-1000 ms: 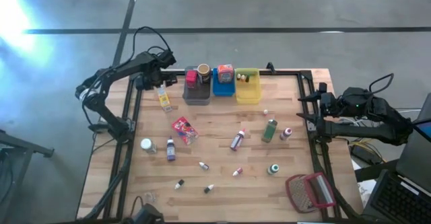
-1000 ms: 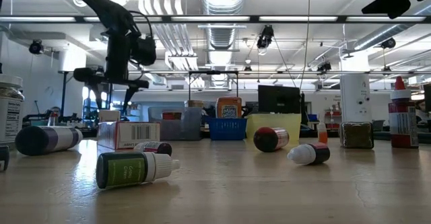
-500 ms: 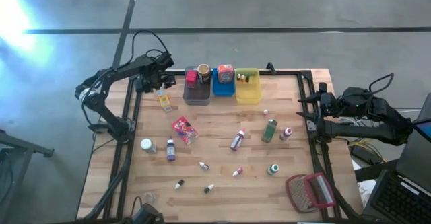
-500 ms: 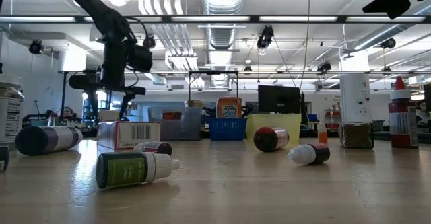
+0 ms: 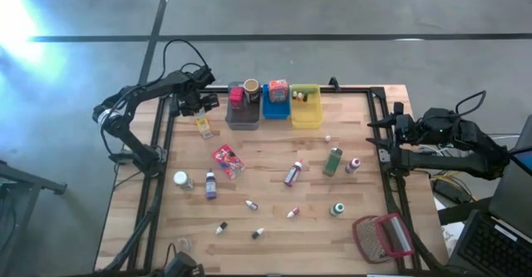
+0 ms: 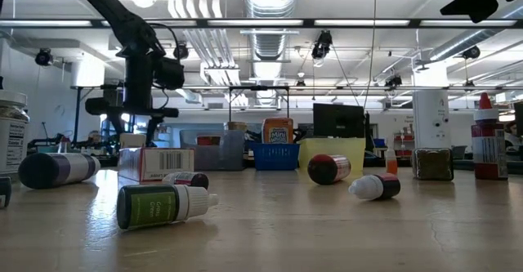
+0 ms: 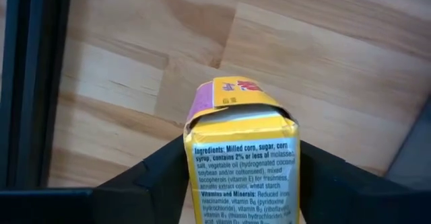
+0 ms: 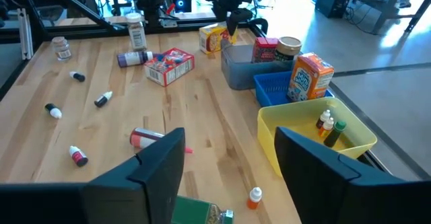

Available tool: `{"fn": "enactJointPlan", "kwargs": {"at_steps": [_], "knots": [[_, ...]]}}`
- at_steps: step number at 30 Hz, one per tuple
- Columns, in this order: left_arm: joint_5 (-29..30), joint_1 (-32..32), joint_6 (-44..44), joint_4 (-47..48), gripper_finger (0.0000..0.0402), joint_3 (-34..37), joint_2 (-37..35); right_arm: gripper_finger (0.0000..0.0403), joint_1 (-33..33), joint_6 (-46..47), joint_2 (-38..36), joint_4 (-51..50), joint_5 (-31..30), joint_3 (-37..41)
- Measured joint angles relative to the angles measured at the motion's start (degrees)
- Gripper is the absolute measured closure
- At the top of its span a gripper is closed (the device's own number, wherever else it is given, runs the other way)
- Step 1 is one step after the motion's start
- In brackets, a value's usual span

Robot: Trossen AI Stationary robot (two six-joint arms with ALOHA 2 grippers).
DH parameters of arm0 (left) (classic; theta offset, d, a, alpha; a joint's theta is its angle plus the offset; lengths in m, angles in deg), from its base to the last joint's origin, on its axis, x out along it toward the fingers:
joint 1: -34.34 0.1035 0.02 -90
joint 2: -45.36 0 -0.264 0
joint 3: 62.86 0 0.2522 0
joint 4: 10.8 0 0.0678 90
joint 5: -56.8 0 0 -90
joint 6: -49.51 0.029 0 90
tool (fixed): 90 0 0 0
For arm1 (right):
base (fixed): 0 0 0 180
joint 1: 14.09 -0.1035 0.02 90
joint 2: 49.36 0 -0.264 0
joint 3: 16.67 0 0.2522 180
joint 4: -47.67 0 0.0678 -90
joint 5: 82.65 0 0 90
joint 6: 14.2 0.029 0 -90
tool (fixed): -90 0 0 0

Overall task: Pick & Place Kitchen Items
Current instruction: Put the yellow cereal box into the blue bin

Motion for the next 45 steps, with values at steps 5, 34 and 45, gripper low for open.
{"fn": "enactJointPlan", "kwargs": {"at_steps": [5, 34, 45], "knots": [[-0.28, 0.0, 1.1, 0.02, 0.0201, -0.02, 0.0, 0.0159, 0.0, -0.02, 0.0, 0.0, 0.0, 0.0], [-6.27, -0.12, 21.31, -0.39, 0.0234, -4.32, -21.84, 0.0051, -0.01, 0.0, 0.0, -0.01, -0.01, 0.0], [-17.58, -11.95, 33.8, -31.39, 0.0234, -0.81, -27.18, 0.0039, -0.01, 0.0, 0.0, 0.0, -0.01, 0.0]]}}
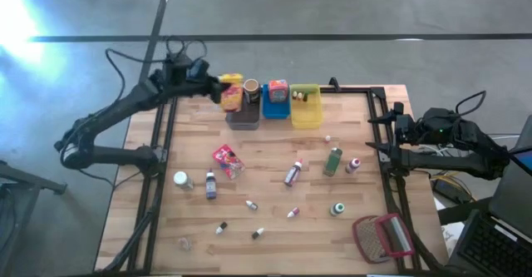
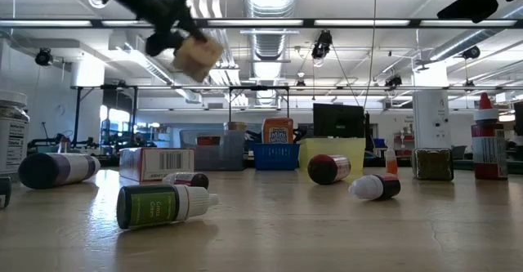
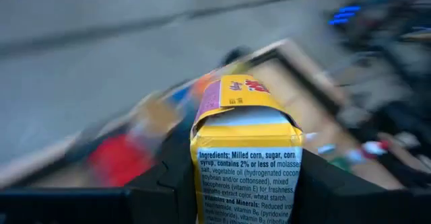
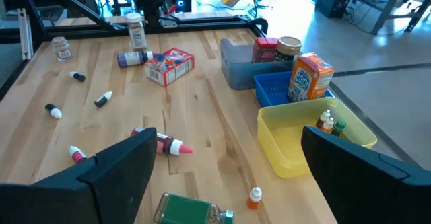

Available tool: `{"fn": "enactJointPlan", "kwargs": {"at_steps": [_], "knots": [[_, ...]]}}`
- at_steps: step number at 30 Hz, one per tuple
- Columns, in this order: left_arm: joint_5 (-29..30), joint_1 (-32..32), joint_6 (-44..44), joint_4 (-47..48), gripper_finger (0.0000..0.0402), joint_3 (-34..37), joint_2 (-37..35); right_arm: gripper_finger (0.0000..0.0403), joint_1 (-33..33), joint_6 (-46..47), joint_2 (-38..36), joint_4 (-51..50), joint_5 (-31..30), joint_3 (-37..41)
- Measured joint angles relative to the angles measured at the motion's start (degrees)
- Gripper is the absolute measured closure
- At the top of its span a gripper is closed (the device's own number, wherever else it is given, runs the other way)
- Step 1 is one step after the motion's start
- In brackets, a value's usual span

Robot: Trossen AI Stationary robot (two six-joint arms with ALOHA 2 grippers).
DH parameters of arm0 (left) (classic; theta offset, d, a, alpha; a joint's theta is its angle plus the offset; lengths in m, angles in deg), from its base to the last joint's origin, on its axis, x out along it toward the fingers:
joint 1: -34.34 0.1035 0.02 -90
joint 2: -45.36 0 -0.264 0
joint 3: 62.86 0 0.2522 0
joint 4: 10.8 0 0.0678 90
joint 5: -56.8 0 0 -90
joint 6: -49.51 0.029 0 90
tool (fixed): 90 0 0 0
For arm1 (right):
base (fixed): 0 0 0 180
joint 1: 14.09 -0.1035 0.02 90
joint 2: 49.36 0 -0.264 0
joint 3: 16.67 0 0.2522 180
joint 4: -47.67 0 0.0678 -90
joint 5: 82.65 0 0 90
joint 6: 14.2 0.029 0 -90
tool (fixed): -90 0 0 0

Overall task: Pick & Place Kitchen Items
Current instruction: Put the yellow cereal box into the blue bin

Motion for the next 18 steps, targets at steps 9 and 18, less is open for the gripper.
{"fn": "enactJointPlan", "kwargs": {"at_steps": [9, 18], "knots": [[-0.35, -13.74, 20.88, -39.8, 0.0234, 7.55, 7.1, 0.0039, 0.01, 0.0, 0.0, 0.0, -0.01, 0.0], [-2.85, -13.6, 29.39, -59.21, 0.0234, 9.41, 21.57, 0.0039, 0.01, 0.0, -0.01, 0.0, 0.0, 0.0]]}}
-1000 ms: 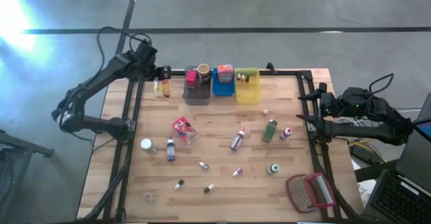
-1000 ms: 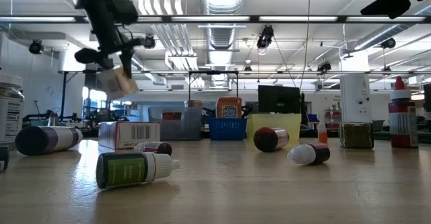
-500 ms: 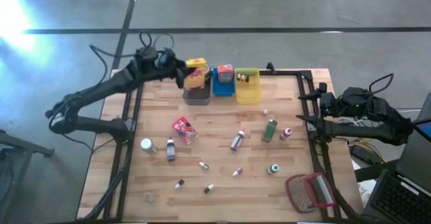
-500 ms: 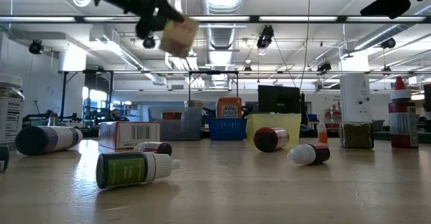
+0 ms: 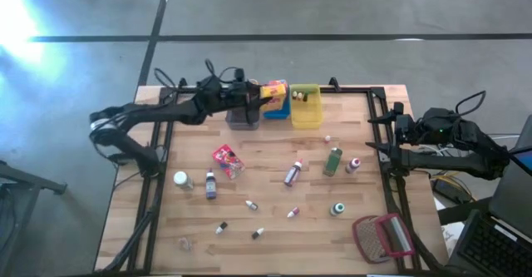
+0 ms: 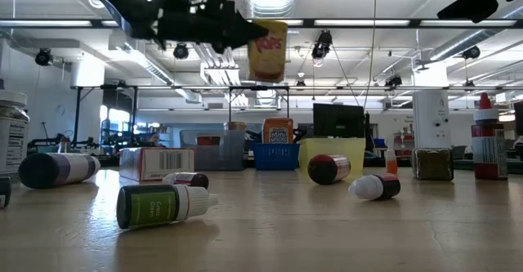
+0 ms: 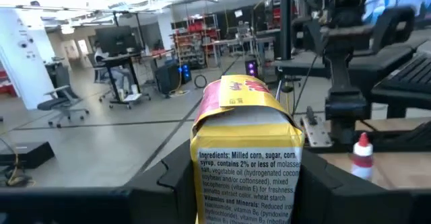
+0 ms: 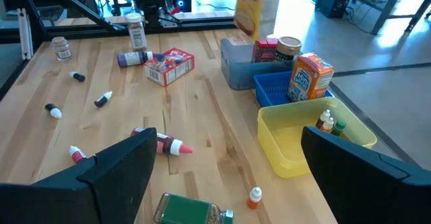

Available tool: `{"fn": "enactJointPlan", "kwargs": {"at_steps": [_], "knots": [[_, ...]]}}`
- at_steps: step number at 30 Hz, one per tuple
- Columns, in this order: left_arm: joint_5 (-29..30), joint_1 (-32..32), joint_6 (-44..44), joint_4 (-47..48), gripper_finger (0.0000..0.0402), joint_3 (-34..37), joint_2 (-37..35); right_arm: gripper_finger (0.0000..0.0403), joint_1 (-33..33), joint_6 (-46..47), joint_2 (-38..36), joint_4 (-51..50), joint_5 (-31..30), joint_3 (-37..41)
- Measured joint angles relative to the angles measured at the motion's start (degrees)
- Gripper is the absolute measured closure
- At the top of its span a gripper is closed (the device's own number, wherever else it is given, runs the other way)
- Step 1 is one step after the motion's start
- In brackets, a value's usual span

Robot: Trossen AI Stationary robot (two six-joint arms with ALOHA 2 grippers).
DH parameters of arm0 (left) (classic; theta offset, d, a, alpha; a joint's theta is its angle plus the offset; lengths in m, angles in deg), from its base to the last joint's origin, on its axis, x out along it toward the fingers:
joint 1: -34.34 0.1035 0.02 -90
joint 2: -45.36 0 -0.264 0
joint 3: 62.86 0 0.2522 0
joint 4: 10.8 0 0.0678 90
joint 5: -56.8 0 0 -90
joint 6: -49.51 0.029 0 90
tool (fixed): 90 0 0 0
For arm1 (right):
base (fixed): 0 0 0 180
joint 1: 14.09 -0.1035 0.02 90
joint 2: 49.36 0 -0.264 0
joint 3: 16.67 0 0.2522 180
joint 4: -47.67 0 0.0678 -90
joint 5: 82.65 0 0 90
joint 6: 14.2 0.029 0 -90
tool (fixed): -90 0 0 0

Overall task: Pick & Place Kitchen Items
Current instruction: Put the yellow cereal box into the blue bin

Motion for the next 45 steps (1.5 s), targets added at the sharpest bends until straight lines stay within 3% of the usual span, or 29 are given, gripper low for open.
{"fn": "enactJointPlan", "kwargs": {"at_steps": [9, 16, 45], "knots": [[-10.71, 5.53, 0.09, -1.4, 0.0234, -7.79, 14.19, 0.0039, -0.01, -0.01, -0.02, 0.0, 0.01, 0.0], [-16.55, 9.45, 0.22, -3.13, 0.0234, -10.52, 19.96, 0.0039, 0.01, 0.0, -0.02, -0.02, 0.01, 0.0], [-18.36, 12.71, 6.8, 1.56, 0.0234, -16.67, 31.09, 0.0039, 0.0, 0.0, -0.02, -0.02, 0.0, 0.0]]}}
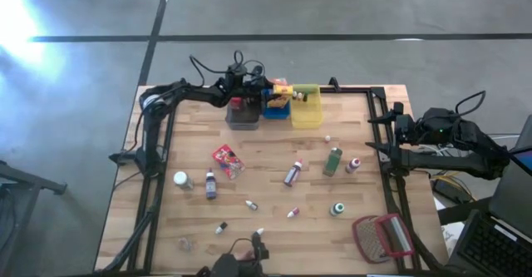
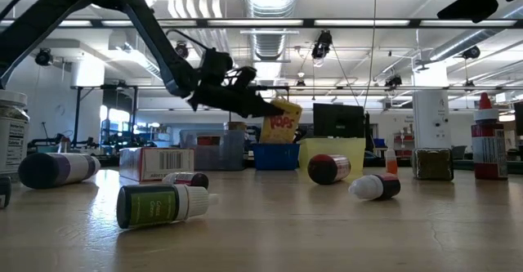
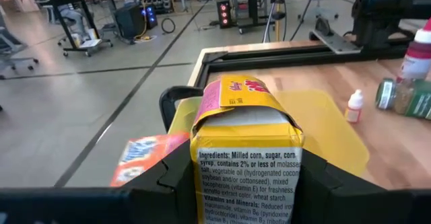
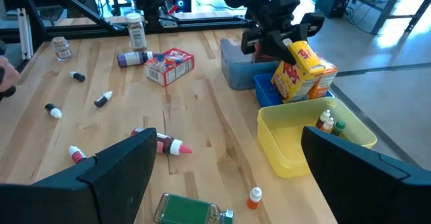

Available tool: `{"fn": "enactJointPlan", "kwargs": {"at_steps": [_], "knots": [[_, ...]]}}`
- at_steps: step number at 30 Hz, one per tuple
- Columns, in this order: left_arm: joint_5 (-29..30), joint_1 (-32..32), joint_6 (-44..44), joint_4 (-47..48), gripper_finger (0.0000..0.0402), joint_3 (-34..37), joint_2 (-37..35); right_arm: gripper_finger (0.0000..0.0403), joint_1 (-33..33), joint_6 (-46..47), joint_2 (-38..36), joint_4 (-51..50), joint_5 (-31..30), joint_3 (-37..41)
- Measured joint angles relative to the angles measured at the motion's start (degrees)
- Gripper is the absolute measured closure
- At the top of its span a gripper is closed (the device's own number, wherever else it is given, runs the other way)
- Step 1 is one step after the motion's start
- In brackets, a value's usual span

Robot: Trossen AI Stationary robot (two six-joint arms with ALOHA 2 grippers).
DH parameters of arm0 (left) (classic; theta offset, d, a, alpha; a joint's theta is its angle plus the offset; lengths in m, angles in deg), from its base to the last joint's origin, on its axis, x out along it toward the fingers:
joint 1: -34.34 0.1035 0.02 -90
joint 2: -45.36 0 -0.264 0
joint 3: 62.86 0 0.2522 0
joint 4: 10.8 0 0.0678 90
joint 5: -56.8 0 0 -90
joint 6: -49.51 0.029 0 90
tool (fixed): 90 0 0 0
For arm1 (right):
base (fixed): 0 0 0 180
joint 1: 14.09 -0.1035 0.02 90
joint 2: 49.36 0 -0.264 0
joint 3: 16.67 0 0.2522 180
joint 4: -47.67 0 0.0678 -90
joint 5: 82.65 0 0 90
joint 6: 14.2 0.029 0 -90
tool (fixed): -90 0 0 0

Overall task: Pick & Place Kitchen Items
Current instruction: Put the yellow cereal box into the blue bin

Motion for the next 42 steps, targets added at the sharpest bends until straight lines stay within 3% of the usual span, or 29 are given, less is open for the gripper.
{"fn": "enactJointPlan", "kwargs": {"at_steps": [7, 42], "knots": [[2.73, -0.05, -1.86, 0.0, 0.0234, 0.13, 0.55, 0.0039, -0.02, 0.0, 0.0, 0.0, 0.02, 0.0], [2.91, -0.09, 0.21, 3.58, 0.0222, 0.31, 0.55, 0.0039, -0.01, -0.01, 0.0, 0.0, 0.01, 0.0]]}}
